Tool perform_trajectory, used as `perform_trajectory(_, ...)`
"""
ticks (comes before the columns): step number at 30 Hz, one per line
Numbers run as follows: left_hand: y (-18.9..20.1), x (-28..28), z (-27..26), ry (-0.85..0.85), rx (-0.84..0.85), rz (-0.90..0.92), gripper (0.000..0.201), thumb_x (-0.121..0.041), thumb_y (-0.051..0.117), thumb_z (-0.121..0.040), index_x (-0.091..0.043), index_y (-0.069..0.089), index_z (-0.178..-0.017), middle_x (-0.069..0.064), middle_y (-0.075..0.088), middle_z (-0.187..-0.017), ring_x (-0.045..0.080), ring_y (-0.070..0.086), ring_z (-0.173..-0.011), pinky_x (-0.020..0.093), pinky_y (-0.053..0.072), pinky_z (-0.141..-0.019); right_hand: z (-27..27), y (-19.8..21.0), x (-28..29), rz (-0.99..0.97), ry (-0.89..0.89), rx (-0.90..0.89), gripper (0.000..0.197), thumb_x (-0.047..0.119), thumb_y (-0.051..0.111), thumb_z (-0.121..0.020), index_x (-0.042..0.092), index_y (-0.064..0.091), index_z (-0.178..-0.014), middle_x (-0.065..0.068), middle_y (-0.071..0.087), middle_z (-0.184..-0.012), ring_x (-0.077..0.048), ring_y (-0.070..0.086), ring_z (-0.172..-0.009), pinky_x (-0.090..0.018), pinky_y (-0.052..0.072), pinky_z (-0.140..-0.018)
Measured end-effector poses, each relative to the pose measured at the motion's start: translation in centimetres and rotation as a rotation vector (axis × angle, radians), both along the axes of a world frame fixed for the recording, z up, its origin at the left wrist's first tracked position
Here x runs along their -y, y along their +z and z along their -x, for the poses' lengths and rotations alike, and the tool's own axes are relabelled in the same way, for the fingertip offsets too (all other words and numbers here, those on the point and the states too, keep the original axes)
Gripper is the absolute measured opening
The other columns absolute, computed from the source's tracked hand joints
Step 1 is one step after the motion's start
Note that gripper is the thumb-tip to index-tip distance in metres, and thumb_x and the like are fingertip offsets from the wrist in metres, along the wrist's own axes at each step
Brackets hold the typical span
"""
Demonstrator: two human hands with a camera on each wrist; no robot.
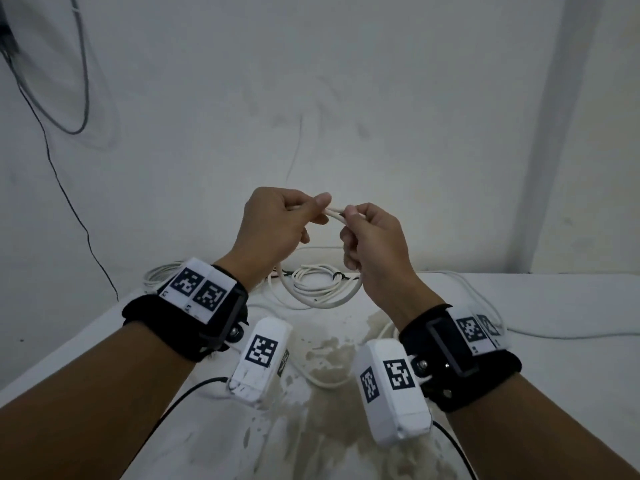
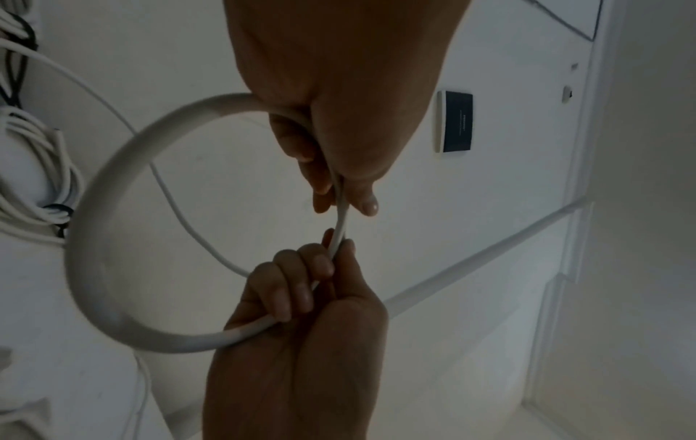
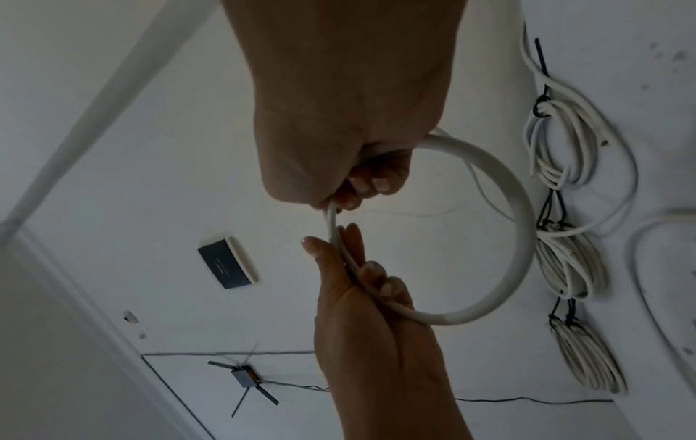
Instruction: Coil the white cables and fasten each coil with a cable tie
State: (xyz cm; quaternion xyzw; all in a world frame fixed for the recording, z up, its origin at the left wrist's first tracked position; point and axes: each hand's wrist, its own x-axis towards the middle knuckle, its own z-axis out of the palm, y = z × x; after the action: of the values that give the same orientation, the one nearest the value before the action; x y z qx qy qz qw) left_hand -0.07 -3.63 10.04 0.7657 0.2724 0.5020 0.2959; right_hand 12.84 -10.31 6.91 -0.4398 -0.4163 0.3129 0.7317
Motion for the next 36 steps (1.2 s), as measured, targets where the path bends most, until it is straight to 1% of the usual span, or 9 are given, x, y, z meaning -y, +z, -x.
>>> perform_trajectory(8, -1.2, -0.2, -1.6, 0.125, 0.030, 0.040, 0.039, -0.045, 0.064, -0.093, -0.010, 0.070, -0.077, -0.003, 0.074, -0.067, 0.010, 0.057, -0.041, 0.016, 0.042, -0.043, -1.0, -1.1, -0.5, 0.024, -0.060, -0.022, 0.023, 0.019, 0.048, -0.104, 0.012, 0.056, -0.083, -0.002, 0.048, -0.057, -0.008, 0.031, -0.037, -0.020, 0.026, -0.038)
perform_trajectory(12, -1.1, -0.4, -1.1, 0.152, 0.002, -0.006, 0.038, -0.046, 0.068, -0.089, -0.013, 0.070, -0.073, -0.005, 0.071, -0.062, 0.005, 0.050, -0.039, 0.015, 0.039, -0.046, -1.4, -1.2, -0.1, 0.114, -0.066, 0.121, 0.022, 0.020, 0.049, -0.103, 0.010, 0.058, -0.086, -0.005, 0.062, -0.060, -0.013, 0.049, -0.041, -0.025, 0.043, -0.042)
perform_trajectory(15, -1.1, -0.4, -0.5, 0.161, -0.047, -0.069, 0.035, -0.045, 0.071, -0.087, -0.013, 0.071, -0.071, -0.004, 0.070, -0.059, -0.001, 0.049, -0.040, 0.022, 0.041, -0.055, -2.2, -0.7, 0.6, 0.309, -0.251, 0.548, 0.032, 0.036, 0.042, -0.103, 0.017, 0.064, -0.090, -0.005, 0.072, -0.070, -0.023, 0.067, -0.062, -0.037, 0.057, -0.064)
perform_trajectory(18, -1.1, -0.1, 0.0, 0.104, -0.088, -0.108, 0.031, -0.041, 0.073, -0.085, -0.013, 0.071, -0.072, -0.003, 0.070, -0.060, -0.003, 0.051, -0.042, 0.024, 0.042, -0.056, -2.9, 0.2, 1.3, 0.332, -0.709, 1.071, 0.042, 0.051, 0.036, -0.102, 0.024, 0.068, -0.100, -0.005, 0.069, -0.102, -0.028, 0.057, -0.099, -0.034, 0.042, -0.080)
perform_trajectory(21, -1.0, 0.5, 0.1, 0.029, -0.091, -0.126, 0.028, -0.039, 0.073, -0.086, -0.013, 0.072, -0.074, -0.004, 0.071, -0.060, 0.001, 0.054, -0.044, 0.021, 0.045, -0.049, -2.8, 1.7, 1.2, 0.175, -0.354, 1.095, 0.044, 0.044, 0.035, -0.105, 0.020, 0.071, -0.109, -0.009, 0.060, -0.128, -0.027, 0.050, -0.124, -0.040, 0.038, -0.102)
perform_trajectory(25, -0.1, 1.0, 0.3, -0.026, -0.006, -0.098, 0.029, -0.033, 0.073, -0.087, -0.005, 0.071, -0.077, -0.003, 0.071, -0.061, 0.000, 0.054, -0.042, 0.014, 0.040, -0.045, -2.6, 3.0, 1.6, 0.140, 0.135, 0.768, 0.054, 0.034, 0.031, -0.109, 0.005, 0.071, -0.089, -0.009, 0.072, -0.076, -0.018, 0.067, -0.070, -0.027, 0.052, -0.076)
perform_trajectory(27, 0.2, 1.0, 0.6, -0.022, 0.000, -0.093, 0.030, -0.037, 0.074, -0.085, -0.008, 0.072, -0.076, -0.001, 0.071, -0.062, 0.002, 0.051, -0.040, 0.015, 0.039, -0.045, -2.8, 3.1, 1.9, 0.138, 0.184, 0.743, 0.048, 0.030, 0.035, -0.108, 0.006, 0.070, -0.086, -0.010, 0.066, -0.069, -0.015, 0.059, -0.062, -0.025, 0.049, -0.067)
perform_trajectory(32, 0.4, 0.8, 1.3, 0.023, -0.016, -0.081, 0.031, -0.042, 0.073, -0.085, -0.014, 0.071, -0.074, -0.004, 0.073, -0.065, 0.008, 0.047, -0.040, 0.016, 0.040, -0.046, -3.9, 3.0, 2.2, 0.247, 0.192, 0.791, 0.038, 0.024, 0.044, -0.105, 0.005, 0.071, -0.086, -0.005, 0.072, -0.072, -0.013, 0.063, -0.068, -0.024, 0.044, -0.074)
perform_trajectory(36, 0.2, 1.0, 1.5, 0.002, -0.102, -0.048, 0.028, -0.039, 0.074, -0.085, -0.013, 0.072, -0.076, -0.003, 0.074, -0.067, 0.008, 0.054, -0.043, 0.016, 0.044, -0.048, -3.7, 2.6, 1.9, 0.213, 0.134, 0.845, 0.036, 0.028, 0.051, -0.102, 0.013, 0.075, -0.080, -0.001, 0.064, -0.069, -0.013, 0.047, -0.065, -0.029, 0.039, -0.070)
